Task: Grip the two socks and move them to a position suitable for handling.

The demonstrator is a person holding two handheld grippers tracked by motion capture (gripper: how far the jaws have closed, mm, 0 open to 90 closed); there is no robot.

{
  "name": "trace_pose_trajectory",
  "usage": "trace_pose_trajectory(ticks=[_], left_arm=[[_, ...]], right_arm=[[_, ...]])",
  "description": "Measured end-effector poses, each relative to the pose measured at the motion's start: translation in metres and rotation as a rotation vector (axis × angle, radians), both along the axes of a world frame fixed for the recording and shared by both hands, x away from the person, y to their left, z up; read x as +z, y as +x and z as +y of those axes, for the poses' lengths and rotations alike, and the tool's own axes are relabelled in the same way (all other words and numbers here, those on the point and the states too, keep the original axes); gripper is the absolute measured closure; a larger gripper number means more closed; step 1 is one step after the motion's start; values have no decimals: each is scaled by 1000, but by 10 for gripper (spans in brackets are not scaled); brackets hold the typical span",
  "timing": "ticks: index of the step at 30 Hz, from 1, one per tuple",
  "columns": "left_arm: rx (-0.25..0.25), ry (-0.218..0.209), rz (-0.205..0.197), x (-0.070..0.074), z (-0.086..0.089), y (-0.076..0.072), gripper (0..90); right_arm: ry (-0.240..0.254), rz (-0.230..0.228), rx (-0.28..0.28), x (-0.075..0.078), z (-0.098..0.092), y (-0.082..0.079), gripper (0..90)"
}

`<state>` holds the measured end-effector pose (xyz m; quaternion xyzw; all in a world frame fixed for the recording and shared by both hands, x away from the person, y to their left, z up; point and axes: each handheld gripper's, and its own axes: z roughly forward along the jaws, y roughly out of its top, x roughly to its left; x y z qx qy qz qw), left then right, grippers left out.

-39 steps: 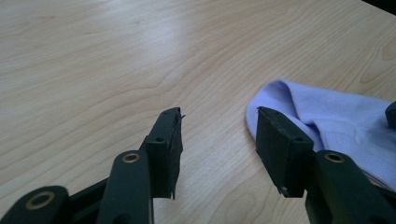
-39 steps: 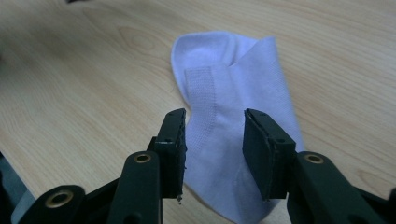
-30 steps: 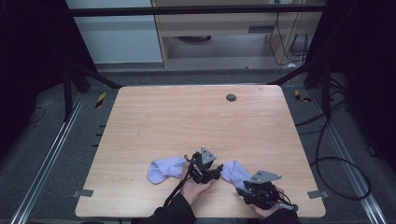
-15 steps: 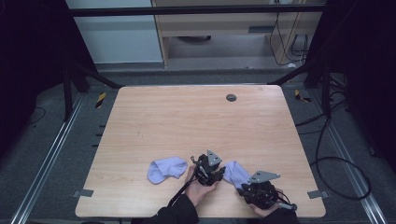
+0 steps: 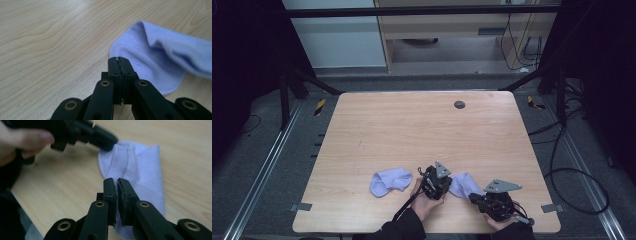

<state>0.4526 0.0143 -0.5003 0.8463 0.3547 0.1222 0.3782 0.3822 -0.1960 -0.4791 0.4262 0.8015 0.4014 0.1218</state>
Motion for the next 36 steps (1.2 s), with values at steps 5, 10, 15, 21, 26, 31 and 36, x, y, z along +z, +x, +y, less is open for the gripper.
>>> trace_pose_trajectory(ticks=[5, 10, 15, 21, 26, 31, 36], left_arm=[[-14, 7, -6, 0, 1, 0, 890], [-21, 12, -8, 1, 1, 0, 891], [-22, 12, -11, 1, 1, 0, 891], [-22, 1, -9, 0, -1, 1, 881], [-13, -24, -16, 4, 3, 2, 750], [-2, -57, -45, 18, 17, 3, 639], [27, -81, -59, 34, 39, 6, 543]], right_arm=[[74, -49, -125, 10, -16, 5, 856], [75, -55, -265, 13, -30, 12, 854], [29, -27, -364, 9, -41, 17, 851], [-50, -2, -425, 5, -45, 19, 828], [-95, -55, -444, 3, -47, 21, 692], [-60, -109, -448, 6, -50, 20, 645], [-10, -174, -388, 14, -48, 23, 597]])
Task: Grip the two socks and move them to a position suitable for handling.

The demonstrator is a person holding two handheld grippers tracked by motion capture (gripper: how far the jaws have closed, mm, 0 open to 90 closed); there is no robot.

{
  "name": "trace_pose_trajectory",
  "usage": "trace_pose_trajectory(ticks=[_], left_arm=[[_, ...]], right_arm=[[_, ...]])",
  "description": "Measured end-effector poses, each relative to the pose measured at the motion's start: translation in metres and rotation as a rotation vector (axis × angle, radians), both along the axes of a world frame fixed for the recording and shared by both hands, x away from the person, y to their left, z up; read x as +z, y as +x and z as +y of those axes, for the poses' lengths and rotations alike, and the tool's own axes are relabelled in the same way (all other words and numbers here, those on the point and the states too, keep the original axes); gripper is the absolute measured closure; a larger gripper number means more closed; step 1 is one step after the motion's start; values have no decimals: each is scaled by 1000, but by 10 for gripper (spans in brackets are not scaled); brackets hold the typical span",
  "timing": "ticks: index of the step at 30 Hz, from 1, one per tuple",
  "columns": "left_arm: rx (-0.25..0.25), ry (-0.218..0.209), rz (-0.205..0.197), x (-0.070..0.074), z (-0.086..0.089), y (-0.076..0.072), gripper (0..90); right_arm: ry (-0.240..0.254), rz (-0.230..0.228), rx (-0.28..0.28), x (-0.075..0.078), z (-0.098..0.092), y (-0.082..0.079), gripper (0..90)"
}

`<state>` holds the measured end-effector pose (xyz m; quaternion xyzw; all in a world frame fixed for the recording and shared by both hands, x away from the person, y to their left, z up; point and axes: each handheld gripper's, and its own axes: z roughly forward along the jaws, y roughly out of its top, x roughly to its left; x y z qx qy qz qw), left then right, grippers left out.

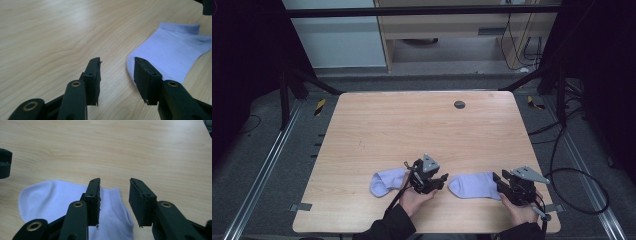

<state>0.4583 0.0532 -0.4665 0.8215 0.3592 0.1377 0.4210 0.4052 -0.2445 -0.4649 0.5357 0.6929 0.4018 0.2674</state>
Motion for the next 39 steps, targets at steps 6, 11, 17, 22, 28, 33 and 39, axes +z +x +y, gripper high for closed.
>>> trace_pose_trajectory(ticks=[6, 11, 17, 22, 28, 33, 39], left_arm=[[52, -6, -36, 22, 37, 2, 500], [99, -1, -73, 39, 71, -1, 476], [173, -8, -92, 47, 115, -5, 458], [242, -27, -72, 42, 148, -9, 453], [322, -13, -43, 29, 183, -14, 455], [372, -10, -16, 15, 204, -18, 456], [382, 12, -7, 7, 211, -21, 456]], right_arm=[[27, -16, 78, 7, 10, 4, 527], [28, -40, 153, 16, 25, 10, 477], [42, -53, 209, 24, 46, 19, 435], [39, -50, 251, 25, 66, 29, 406], [25, -36, 310, 25, 91, 36, 394], [14, -20, 368, 25, 115, 42, 395], [-4, -7, 436, 24, 144, 50, 407]])
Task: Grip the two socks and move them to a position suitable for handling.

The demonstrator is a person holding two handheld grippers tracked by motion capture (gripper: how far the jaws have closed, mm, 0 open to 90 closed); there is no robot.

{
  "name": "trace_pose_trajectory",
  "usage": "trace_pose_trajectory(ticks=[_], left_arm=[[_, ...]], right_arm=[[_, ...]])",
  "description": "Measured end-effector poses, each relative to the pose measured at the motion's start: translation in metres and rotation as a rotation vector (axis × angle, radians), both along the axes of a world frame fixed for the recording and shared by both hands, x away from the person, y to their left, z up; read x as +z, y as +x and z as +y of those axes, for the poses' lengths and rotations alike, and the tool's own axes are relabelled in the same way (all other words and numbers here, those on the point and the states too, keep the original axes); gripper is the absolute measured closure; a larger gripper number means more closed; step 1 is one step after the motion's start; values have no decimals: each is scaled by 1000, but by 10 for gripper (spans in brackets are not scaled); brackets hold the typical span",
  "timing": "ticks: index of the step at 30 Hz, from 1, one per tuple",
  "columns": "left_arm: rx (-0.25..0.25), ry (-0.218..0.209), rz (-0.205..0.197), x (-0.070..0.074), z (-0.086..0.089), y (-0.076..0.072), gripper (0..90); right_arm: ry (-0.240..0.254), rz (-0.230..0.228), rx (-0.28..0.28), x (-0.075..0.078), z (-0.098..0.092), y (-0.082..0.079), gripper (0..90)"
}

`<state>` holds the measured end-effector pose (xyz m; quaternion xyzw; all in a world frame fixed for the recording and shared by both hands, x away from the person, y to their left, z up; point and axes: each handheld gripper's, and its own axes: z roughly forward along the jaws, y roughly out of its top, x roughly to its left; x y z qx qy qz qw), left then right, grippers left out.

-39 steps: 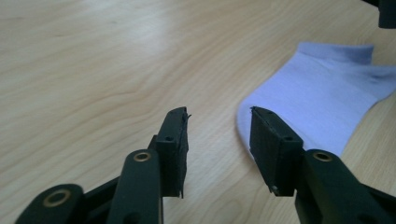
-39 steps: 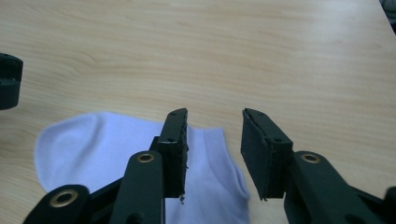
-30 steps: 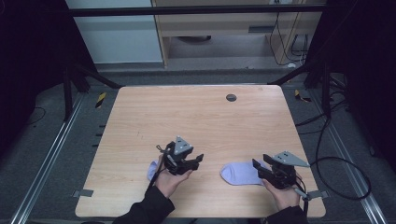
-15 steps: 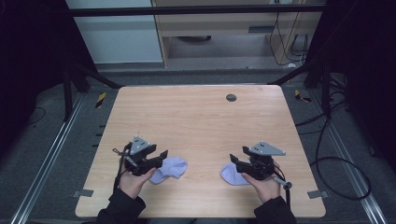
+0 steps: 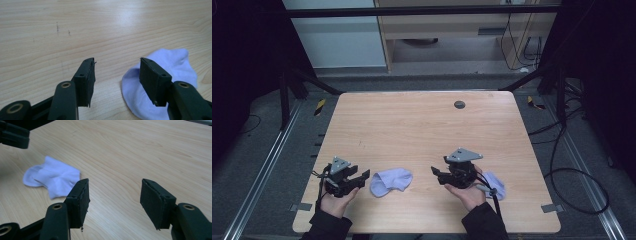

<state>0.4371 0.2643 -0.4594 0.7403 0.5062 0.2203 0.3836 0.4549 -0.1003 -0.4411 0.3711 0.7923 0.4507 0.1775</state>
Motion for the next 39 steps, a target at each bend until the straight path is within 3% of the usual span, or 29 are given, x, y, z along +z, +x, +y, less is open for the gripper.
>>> trace_pose_trajectory(ticks=[12, 23, 33, 39], left_arm=[[-14, 21, 59, -18, -2, -1, 478], [-58, 44, 96, -25, -12, -2, 520], [-99, 63, 139, -31, -21, -2, 596], [-111, 76, 153, -33, -23, -1, 651]], right_arm=[[-30, 30, 123, -14, 53, 4, 451], [-100, 81, 236, -39, 90, 3, 528], [-157, 107, 282, -57, 112, 4, 573], [-173, 101, 278, -59, 113, 4, 678]])
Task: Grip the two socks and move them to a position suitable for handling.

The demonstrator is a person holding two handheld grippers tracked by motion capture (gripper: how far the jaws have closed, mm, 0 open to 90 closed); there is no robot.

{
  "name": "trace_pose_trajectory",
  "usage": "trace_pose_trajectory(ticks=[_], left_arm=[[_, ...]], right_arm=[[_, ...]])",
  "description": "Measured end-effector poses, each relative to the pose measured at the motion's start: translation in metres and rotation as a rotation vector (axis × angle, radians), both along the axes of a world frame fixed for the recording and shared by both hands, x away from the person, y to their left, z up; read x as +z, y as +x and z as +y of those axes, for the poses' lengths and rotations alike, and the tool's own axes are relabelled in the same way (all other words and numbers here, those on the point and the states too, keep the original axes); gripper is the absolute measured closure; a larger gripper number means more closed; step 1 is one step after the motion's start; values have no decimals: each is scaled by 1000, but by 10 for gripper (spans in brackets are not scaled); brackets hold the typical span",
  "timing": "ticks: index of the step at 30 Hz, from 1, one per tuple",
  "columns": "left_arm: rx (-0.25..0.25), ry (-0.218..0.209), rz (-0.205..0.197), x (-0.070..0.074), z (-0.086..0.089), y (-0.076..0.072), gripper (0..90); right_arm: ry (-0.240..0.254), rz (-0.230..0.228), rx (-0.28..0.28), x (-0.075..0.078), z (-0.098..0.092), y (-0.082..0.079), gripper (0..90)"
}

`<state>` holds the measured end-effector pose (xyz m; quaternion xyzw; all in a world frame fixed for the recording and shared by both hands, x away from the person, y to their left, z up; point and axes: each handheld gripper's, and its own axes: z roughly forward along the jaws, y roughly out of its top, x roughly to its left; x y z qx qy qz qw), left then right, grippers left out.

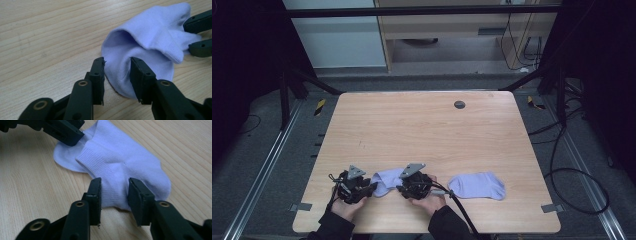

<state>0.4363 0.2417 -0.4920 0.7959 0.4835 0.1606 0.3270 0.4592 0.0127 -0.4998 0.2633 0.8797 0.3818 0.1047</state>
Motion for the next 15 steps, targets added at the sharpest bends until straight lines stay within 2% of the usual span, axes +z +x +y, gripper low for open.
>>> trace_pose_trajectory(ticks=[5, 9, 15], left_arm=[[-13, 9, 3, 1, -1, 0, 718], [-23, 3, 9, 1, -2, 1, 783], [-43, 3, 13, 1, -2, 1, 841]], right_arm=[[0, 31, -2, 2, 1, -2, 793], [43, 47, 4, 7, -2, -3, 809], [136, 50, -21, 20, -4, -3, 809]])
